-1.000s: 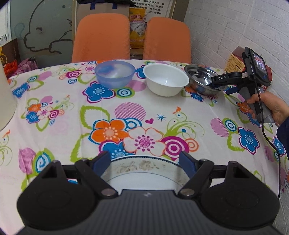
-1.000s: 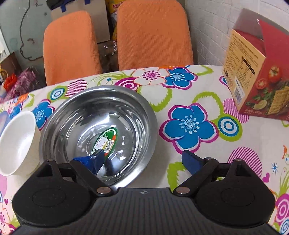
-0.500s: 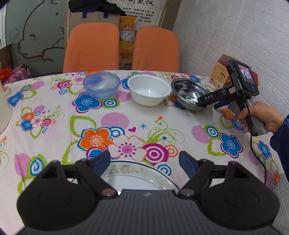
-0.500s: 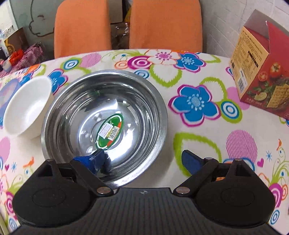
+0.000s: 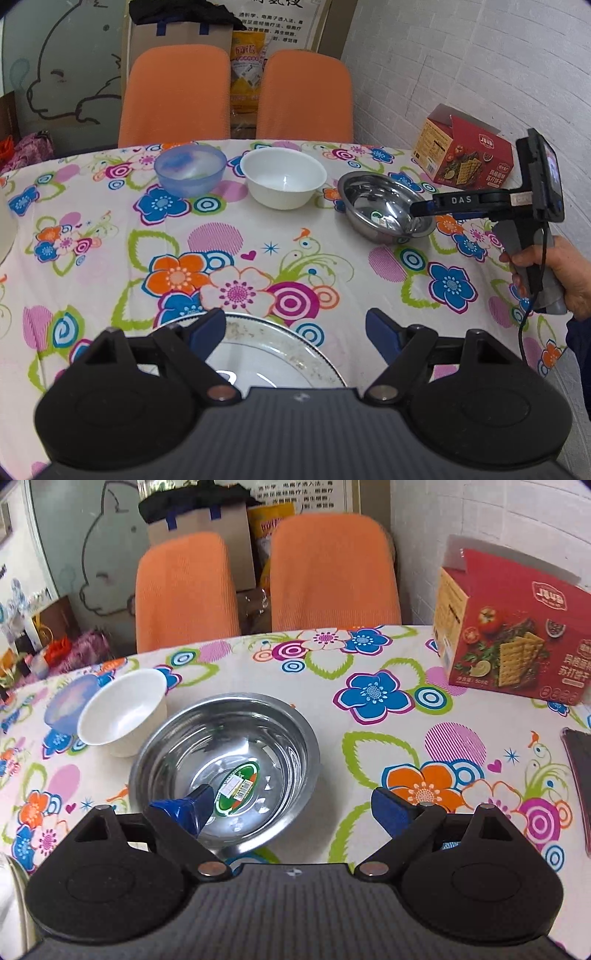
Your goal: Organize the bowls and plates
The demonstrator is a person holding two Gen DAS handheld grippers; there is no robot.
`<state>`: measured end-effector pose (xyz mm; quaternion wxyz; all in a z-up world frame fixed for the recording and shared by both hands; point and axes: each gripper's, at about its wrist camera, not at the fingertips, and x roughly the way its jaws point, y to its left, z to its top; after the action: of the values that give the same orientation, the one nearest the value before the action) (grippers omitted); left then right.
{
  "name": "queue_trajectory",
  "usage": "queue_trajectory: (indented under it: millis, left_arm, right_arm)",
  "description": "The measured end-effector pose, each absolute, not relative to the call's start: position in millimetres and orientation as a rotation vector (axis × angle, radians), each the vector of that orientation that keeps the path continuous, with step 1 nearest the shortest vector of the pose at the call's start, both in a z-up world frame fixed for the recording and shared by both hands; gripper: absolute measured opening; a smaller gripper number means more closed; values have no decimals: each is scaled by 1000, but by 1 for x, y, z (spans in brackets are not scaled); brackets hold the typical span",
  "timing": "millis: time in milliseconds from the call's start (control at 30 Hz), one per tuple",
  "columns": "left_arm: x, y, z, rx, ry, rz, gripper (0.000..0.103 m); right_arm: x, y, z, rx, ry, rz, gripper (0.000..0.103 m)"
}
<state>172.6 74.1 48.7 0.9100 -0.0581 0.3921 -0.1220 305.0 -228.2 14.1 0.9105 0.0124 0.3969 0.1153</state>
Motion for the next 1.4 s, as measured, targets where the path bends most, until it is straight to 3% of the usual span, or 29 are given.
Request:
queue_trajectory:
  millis: [600, 900, 1067, 1167, 1233, 1300, 1400]
  left_arm:
    - [356, -7, 15, -358, 978, -220, 78]
    - [388, -36, -11, -349, 1028, -208, 72]
    - [389, -41, -12, -329, 1014, -200, 56]
    - [390, -43, -11, -303, 1004, -186, 35]
    - [391, -43, -11, -283, 997, -166, 14]
    - [393, -42, -12, -279, 998, -161, 6]
    - [393, -41, -12, -274, 997, -156, 6]
  right_arm:
    - [322, -239, -5, 13, 787, 310, 79]
    - [351, -228, -27, -65, 794, 335, 79]
    - [353, -224, -33, -66, 775, 373, 76]
    - [353, -224, -32, -30, 765, 435, 73]
    - [352, -221, -31, -20, 765, 458, 72]
    - [352, -214, -32, -45, 765, 473, 71]
    - [348, -206, -31, -68, 767, 469, 71]
